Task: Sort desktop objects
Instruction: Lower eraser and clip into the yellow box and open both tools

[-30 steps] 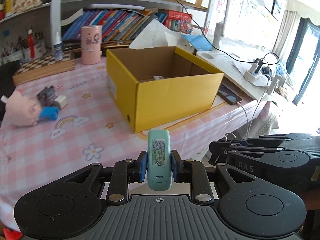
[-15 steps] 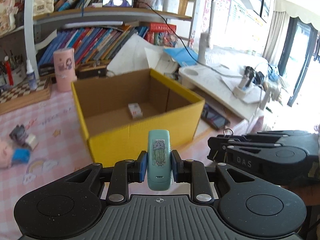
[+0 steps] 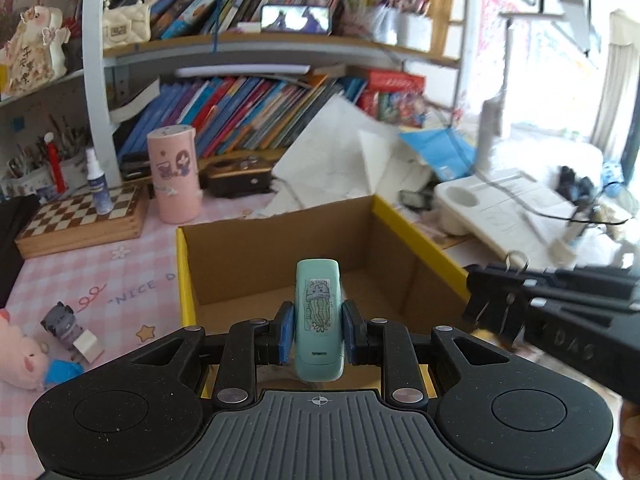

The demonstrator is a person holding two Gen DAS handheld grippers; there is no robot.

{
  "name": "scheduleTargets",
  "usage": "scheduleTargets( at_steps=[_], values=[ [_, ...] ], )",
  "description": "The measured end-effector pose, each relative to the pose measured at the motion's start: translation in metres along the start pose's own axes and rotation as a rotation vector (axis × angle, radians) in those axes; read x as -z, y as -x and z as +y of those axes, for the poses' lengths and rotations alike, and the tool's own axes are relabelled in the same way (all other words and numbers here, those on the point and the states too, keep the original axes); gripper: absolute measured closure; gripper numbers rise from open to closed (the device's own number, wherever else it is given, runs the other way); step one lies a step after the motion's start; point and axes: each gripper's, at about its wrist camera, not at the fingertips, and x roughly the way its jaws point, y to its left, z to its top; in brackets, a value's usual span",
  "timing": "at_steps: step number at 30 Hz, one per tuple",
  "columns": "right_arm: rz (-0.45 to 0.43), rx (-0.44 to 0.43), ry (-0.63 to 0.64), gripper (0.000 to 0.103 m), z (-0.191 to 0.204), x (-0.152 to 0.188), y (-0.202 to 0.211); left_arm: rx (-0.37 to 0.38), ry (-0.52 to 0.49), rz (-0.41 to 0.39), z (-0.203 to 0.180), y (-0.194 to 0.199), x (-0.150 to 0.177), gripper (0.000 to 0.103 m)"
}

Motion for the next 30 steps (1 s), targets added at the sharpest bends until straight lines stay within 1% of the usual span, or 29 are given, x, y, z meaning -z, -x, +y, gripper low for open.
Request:
scheduleTargets(
  at_steps=[4, 7, 9, 11, 14, 18, 21, 25, 27, 30],
  values=[
    [0.002, -0.028, 0.022, 0.094, -0.003, -0.011, -0.028, -0.041, -0.010, 0.033, -0.001, -0.022, -0.004, 0.080],
    [0.022, -0.049, 0.056, 0.094, -0.003, -0.015, -0.048, -0.064, -0.015, 0.079, 0.001, -0.036, -0.002, 0.080],
    [0.053, -0.071, 0.079, 0.094, -0.002, -0.016, -0.062, -0.065, 0.000, 0.104, 0.004, -0.042, 0.002, 0.080],
    [0.111, -0.118, 0.121, 0.094, 0.000, -0.016, -0.078, -0.054, 0.026, 0.131, 0.009, -0.048, 0.006, 0.080],
    [0.184, -0.168, 0.185, 0.094, 0.006, -0.013, -0.098, -0.067, 0.034, 0.178, 0.012, -0.057, 0.009, 0.080],
    [0.257, -0.198, 0.233, 0.094, 0.012, -0.008, -0.115, -0.089, -0.007, 0.217, 0.010, -0.063, 0.009, 0.080],
    [0.300, -0.215, 0.257, 0.094, 0.016, -0.004, -0.124, -0.108, -0.059, 0.244, 0.004, -0.066, 0.011, 0.079],
    [0.366, -0.218, 0.260, 0.094, 0.017, 0.001, -0.135, -0.114, -0.060, 0.251, 0.003, -0.068, 0.010, 0.079],
    [0.374, -0.216, 0.254, 0.094, 0.016, 0.002, -0.136, -0.116, -0.060, 0.249, 0.003, -0.067, 0.010, 0.079],
    [0.368, -0.219, 0.233, 0.094, 0.015, 0.002, -0.135, -0.115, -0.051, 0.221, 0.003, -0.062, 0.009, 0.076]
  ],
)
